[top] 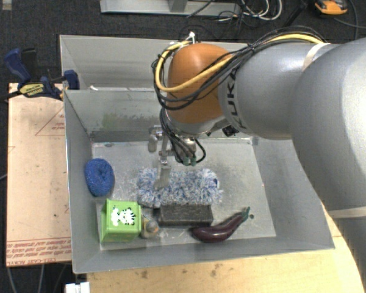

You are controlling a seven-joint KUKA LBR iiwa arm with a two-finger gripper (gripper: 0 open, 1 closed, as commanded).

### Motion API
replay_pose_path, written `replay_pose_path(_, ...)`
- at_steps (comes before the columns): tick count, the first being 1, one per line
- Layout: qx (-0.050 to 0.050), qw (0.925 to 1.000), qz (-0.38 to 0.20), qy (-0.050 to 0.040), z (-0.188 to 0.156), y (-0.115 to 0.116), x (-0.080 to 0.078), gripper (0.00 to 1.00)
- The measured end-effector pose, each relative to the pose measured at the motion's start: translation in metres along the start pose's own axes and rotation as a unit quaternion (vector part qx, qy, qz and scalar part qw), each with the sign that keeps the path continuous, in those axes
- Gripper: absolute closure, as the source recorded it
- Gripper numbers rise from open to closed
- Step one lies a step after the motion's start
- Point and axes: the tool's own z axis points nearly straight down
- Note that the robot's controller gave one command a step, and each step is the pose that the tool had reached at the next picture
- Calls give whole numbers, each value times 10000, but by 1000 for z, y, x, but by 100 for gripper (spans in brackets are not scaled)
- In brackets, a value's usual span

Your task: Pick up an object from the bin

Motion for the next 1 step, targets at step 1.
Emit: replay_pose_path(1,-5,10000,12,-34,-5,-1,-1,0)
